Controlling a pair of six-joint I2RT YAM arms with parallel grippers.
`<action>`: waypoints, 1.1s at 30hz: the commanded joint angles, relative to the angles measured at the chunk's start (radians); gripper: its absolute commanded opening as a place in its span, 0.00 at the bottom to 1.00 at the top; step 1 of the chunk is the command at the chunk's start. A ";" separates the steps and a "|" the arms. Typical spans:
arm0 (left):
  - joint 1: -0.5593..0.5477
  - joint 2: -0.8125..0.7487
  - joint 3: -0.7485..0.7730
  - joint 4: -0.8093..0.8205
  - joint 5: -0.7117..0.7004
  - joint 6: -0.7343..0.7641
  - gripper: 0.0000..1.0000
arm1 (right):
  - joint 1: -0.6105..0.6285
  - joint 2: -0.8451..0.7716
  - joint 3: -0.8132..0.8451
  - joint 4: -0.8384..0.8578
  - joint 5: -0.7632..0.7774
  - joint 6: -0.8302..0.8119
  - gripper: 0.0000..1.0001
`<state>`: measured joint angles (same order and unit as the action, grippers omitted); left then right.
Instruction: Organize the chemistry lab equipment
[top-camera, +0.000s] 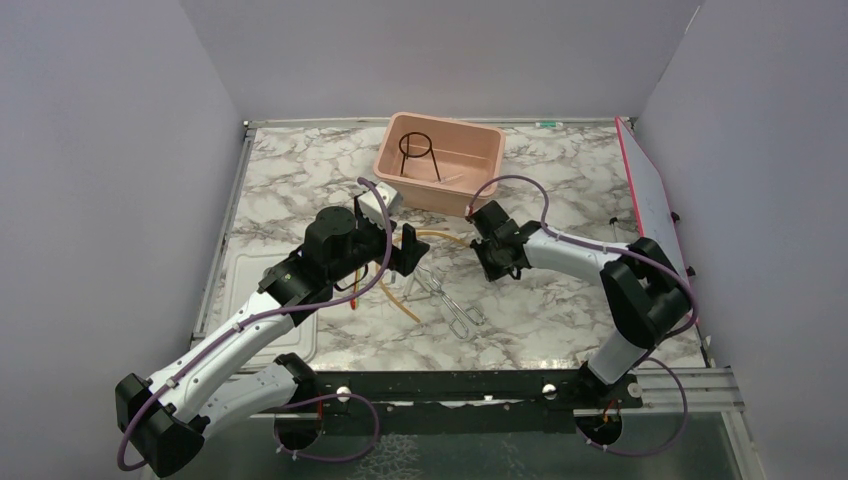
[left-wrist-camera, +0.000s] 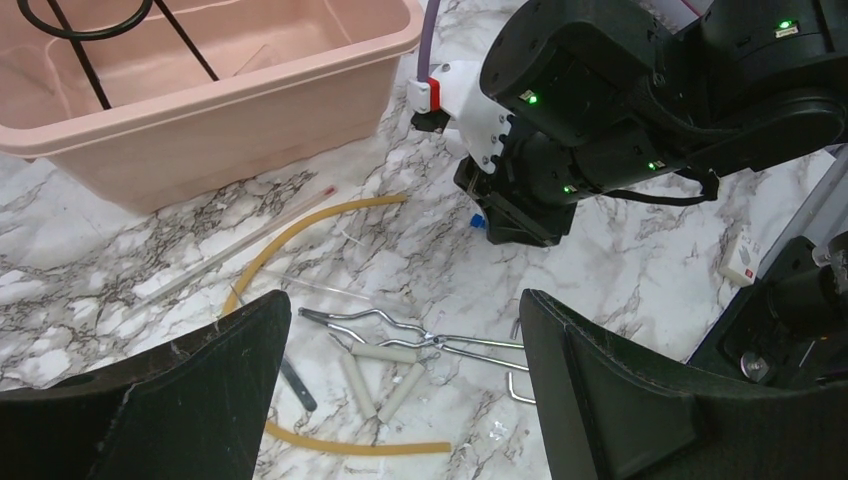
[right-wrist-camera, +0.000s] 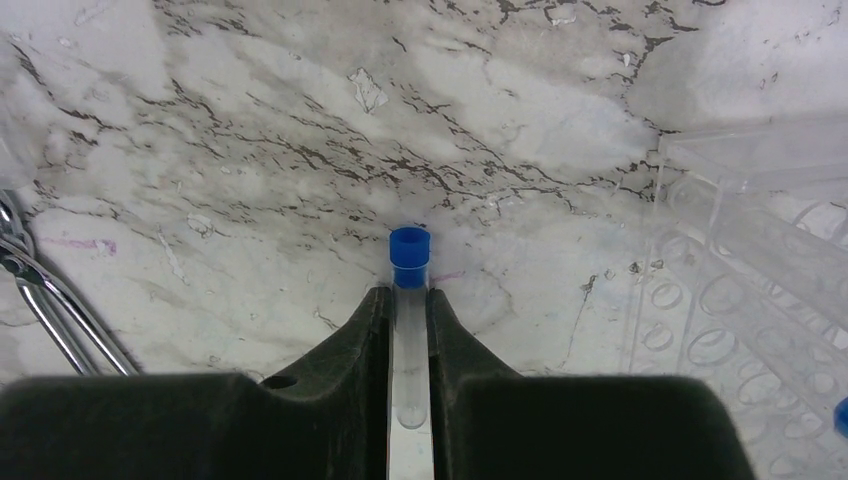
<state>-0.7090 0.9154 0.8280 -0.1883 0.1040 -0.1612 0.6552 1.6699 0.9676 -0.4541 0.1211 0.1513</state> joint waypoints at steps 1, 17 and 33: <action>-0.001 -0.004 -0.010 0.027 0.009 -0.036 0.88 | 0.003 -0.033 -0.010 0.058 -0.005 0.036 0.15; -0.013 0.125 -0.113 0.437 0.275 -0.473 0.79 | 0.003 -0.609 -0.221 0.627 -0.351 0.401 0.12; -0.070 0.223 -0.087 0.586 0.231 -0.567 0.36 | 0.003 -0.695 -0.239 0.737 -0.411 0.655 0.13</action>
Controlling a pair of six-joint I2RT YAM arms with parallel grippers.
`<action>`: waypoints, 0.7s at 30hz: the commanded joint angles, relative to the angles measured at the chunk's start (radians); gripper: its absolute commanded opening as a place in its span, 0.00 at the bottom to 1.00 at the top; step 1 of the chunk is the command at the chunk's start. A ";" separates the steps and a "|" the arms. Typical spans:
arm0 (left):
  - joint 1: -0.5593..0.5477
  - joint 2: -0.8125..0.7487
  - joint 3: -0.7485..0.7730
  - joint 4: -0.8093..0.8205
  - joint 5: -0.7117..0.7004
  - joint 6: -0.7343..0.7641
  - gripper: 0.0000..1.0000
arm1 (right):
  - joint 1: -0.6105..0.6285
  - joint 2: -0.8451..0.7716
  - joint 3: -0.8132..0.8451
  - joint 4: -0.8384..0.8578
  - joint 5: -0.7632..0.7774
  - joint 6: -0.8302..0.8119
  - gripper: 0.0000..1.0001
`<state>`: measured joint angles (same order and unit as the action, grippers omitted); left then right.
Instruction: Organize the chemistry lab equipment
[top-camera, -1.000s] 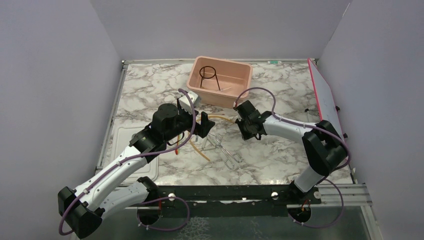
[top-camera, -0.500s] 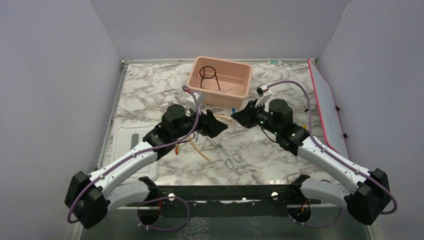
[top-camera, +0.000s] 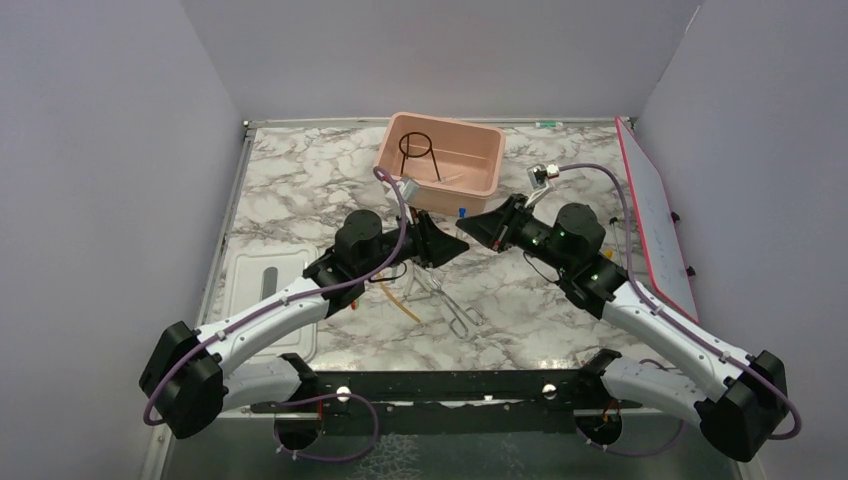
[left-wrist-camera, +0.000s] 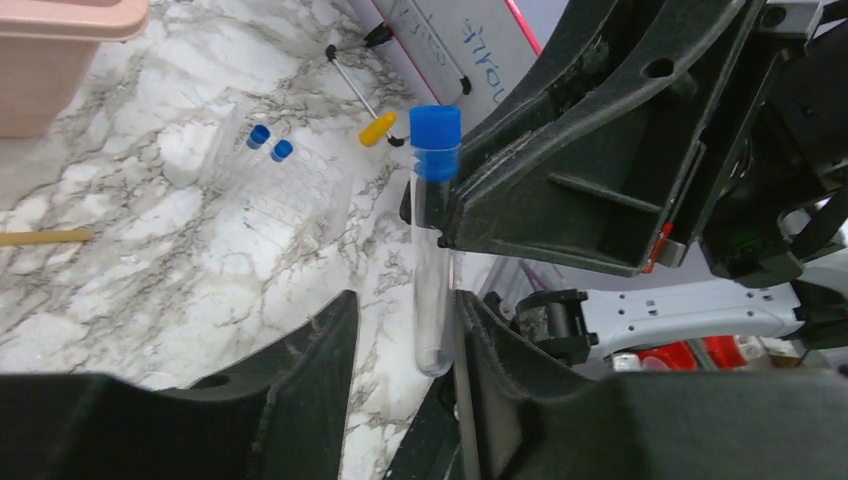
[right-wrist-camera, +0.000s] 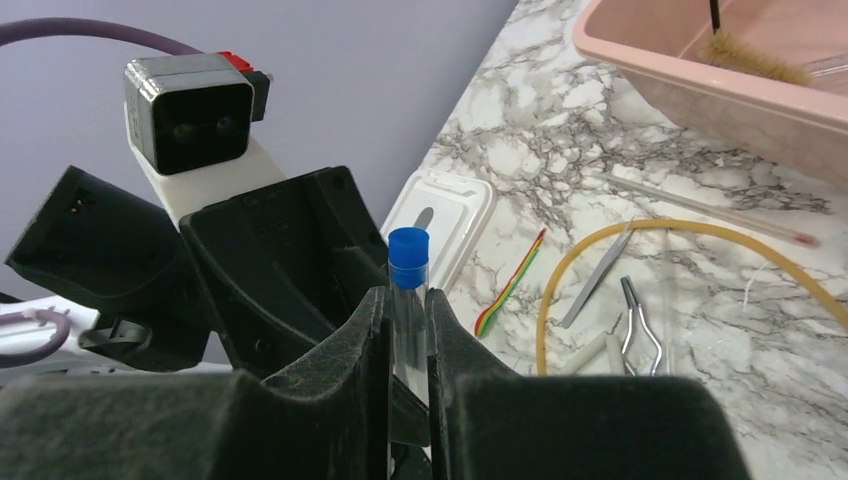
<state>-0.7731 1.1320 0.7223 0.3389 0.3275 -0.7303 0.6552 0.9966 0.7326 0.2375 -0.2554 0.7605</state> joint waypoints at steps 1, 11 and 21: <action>-0.007 0.006 0.019 0.059 0.008 0.018 0.32 | 0.003 -0.021 -0.001 0.040 -0.040 0.045 0.13; -0.016 -0.066 0.084 0.008 0.170 0.388 0.12 | 0.003 -0.033 0.220 -0.374 -0.041 -0.117 0.41; -0.017 -0.056 0.303 -0.398 0.209 0.798 0.13 | 0.004 0.033 0.510 -0.723 -0.086 -0.289 0.47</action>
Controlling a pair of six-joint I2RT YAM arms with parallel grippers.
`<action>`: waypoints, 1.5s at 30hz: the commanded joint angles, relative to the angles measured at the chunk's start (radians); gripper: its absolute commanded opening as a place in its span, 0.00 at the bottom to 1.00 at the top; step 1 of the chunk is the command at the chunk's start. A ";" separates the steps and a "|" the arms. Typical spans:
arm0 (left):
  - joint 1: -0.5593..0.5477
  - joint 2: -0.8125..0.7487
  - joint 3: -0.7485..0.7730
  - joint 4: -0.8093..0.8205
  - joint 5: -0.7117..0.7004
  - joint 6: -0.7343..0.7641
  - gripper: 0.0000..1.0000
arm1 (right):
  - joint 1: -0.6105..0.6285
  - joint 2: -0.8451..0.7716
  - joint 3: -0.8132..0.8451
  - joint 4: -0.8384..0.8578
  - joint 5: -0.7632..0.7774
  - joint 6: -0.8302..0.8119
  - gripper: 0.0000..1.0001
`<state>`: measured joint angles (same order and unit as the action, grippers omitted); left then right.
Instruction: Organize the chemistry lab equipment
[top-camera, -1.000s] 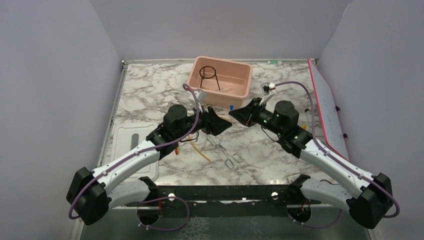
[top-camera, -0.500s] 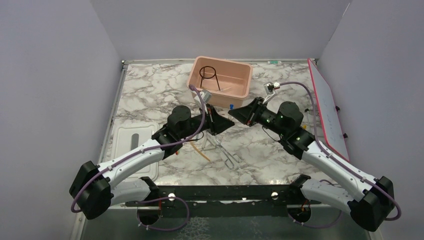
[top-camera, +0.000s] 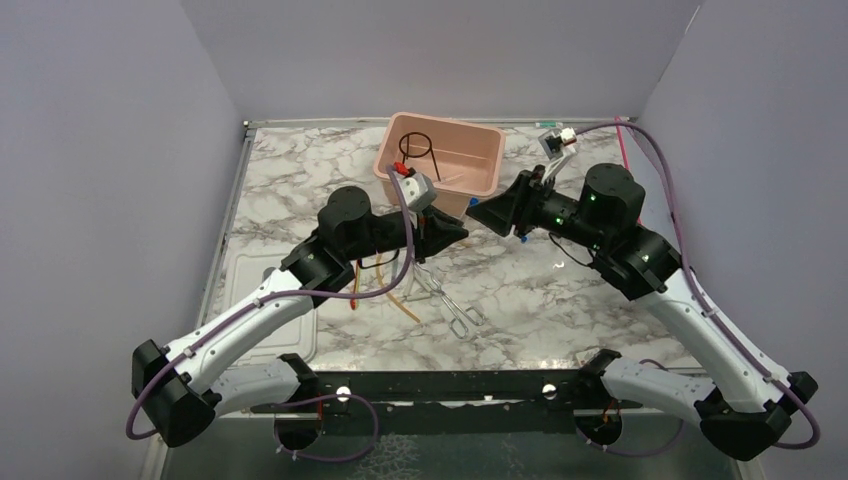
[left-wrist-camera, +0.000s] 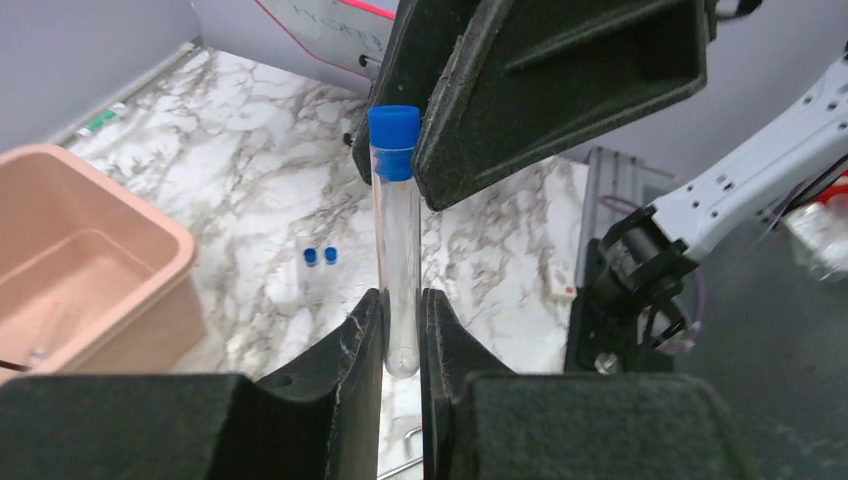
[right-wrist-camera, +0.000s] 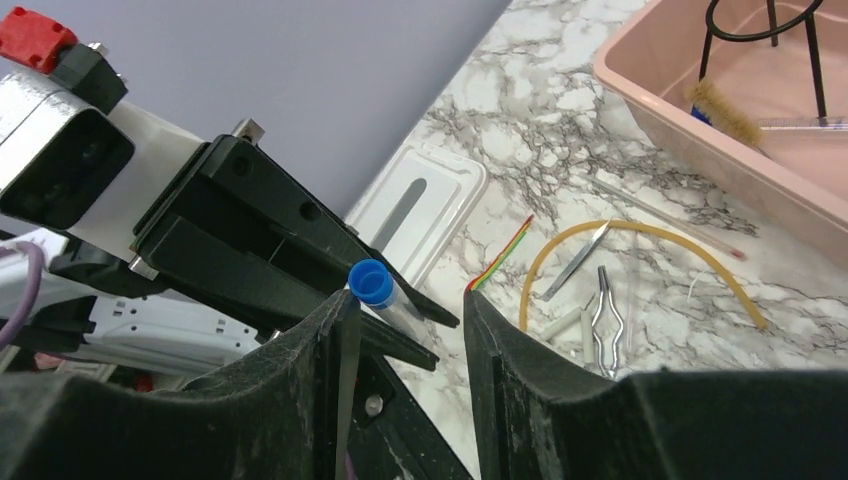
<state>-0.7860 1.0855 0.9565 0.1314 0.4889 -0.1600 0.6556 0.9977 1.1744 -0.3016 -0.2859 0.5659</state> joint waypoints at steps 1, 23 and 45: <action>-0.004 -0.001 0.086 -0.217 0.054 0.250 0.13 | 0.003 0.036 0.080 -0.191 -0.078 -0.100 0.47; -0.004 0.007 0.102 -0.326 0.003 0.388 0.12 | 0.003 0.098 0.108 -0.170 -0.154 -0.086 0.21; -0.004 -0.307 -0.083 -0.288 -0.462 0.083 0.78 | 0.003 0.067 -0.197 -0.253 0.749 -0.149 0.09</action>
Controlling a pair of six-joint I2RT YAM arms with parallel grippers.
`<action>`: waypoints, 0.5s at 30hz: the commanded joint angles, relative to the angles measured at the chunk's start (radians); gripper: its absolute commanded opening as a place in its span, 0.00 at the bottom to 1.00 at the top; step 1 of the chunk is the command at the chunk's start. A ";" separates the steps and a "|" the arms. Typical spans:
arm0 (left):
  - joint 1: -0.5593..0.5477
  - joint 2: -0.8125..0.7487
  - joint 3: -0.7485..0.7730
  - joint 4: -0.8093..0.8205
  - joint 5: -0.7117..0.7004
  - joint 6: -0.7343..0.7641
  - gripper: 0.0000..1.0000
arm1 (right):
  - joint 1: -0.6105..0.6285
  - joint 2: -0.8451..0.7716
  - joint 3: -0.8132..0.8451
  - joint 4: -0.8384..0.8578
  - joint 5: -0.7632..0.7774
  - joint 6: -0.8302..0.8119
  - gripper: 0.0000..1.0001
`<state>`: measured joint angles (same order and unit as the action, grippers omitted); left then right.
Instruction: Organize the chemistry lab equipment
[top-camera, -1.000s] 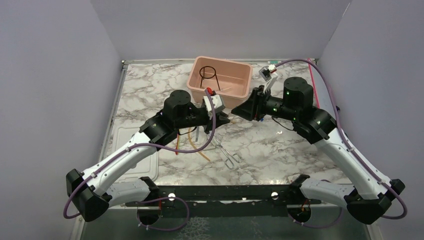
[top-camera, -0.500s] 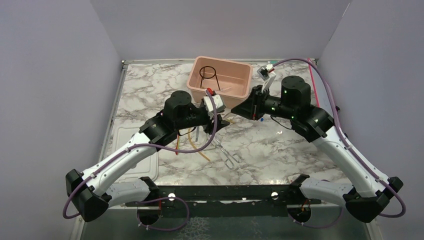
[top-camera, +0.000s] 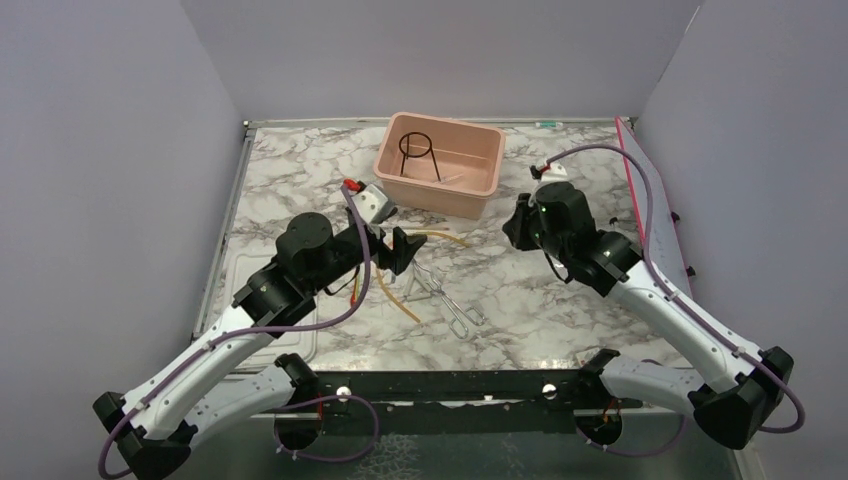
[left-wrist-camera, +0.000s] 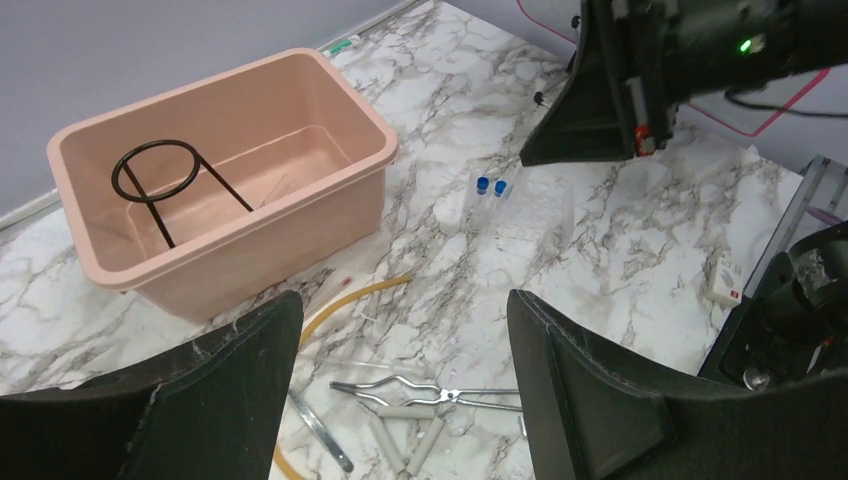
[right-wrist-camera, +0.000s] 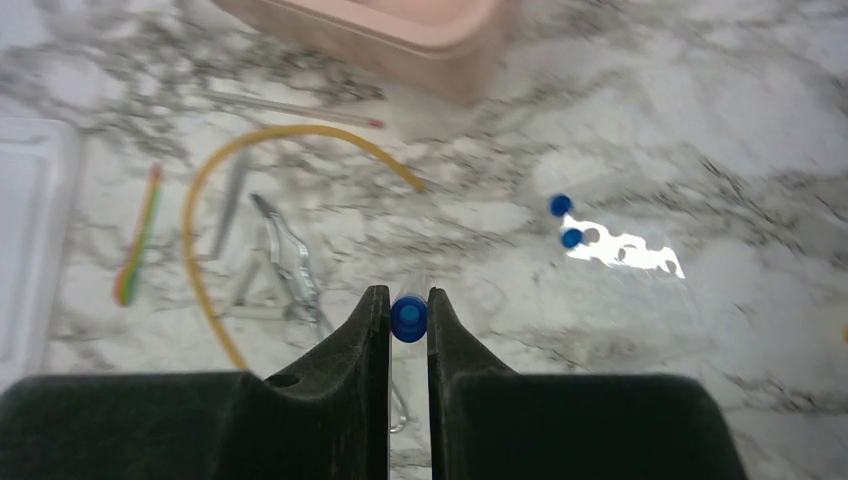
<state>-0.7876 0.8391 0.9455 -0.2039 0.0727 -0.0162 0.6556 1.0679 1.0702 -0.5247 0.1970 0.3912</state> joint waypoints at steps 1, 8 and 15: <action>-0.002 -0.070 -0.092 0.064 -0.041 -0.064 0.78 | 0.003 -0.003 -0.121 -0.023 0.281 0.043 0.09; -0.002 -0.101 -0.143 0.098 -0.034 -0.084 0.78 | 0.003 0.025 -0.215 0.030 0.401 0.160 0.09; -0.002 -0.100 -0.150 0.088 -0.041 -0.091 0.78 | -0.043 0.106 -0.232 0.059 0.423 0.201 0.09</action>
<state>-0.7876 0.7532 0.8032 -0.1459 0.0540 -0.0902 0.6380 1.1465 0.8585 -0.5133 0.5522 0.5385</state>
